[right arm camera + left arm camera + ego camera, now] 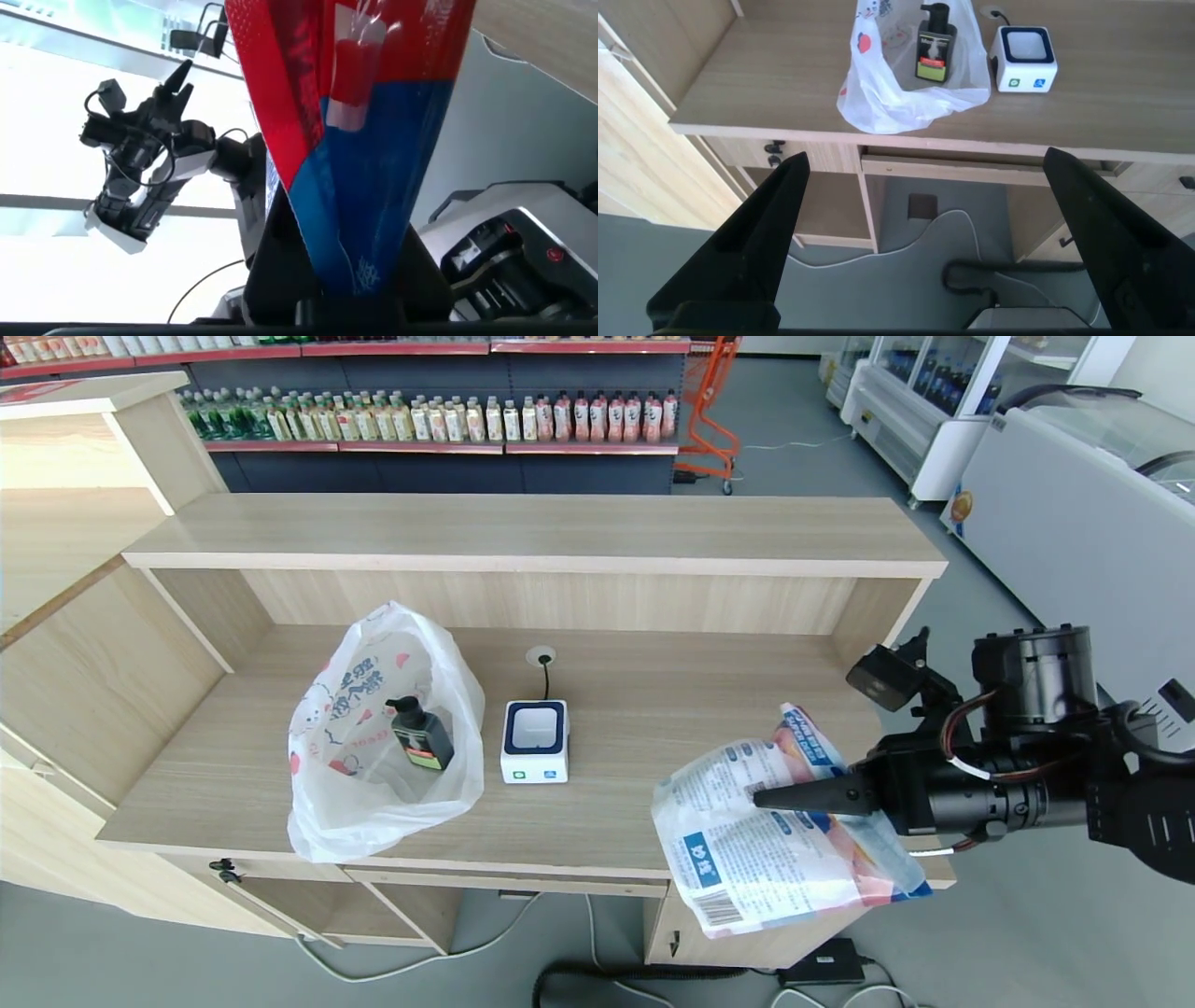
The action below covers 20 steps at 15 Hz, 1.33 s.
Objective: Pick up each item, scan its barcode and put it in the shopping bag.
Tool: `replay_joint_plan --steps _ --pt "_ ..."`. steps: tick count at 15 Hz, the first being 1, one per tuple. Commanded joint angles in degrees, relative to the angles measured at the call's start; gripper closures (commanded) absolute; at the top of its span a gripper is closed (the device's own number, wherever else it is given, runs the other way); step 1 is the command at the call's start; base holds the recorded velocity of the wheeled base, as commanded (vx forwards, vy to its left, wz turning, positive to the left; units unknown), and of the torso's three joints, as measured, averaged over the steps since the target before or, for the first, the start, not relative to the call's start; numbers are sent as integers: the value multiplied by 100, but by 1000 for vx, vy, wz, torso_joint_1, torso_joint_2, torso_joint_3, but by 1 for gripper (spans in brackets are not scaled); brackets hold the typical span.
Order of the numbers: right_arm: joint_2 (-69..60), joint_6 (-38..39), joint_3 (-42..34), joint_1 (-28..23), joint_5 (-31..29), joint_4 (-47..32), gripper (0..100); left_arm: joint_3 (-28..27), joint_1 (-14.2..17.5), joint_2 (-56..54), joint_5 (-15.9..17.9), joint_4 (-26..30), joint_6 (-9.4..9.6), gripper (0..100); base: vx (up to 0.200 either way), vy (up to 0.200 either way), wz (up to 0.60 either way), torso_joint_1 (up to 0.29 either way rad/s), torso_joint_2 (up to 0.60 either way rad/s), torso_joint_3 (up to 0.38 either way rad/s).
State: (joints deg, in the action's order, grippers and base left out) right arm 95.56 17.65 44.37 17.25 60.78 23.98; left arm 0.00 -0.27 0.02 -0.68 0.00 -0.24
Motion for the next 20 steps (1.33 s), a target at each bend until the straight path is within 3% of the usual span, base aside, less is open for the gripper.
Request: replay_joint_plan --steps 1,17,20 --pt "50 -7 -69 33 -5 2 100 0 0 -2 -2 0 -2 0 0 0 0 0 0 0" --pt "94 1 -342 297 -137 19 100 0 0 -2 -2 0 -2 0 0 0 0 0 0 0" --pt "-38 -579 -315 94 -488 256 100 0 0 -2 -2 0 -2 0 0 0 0 0 0 0"
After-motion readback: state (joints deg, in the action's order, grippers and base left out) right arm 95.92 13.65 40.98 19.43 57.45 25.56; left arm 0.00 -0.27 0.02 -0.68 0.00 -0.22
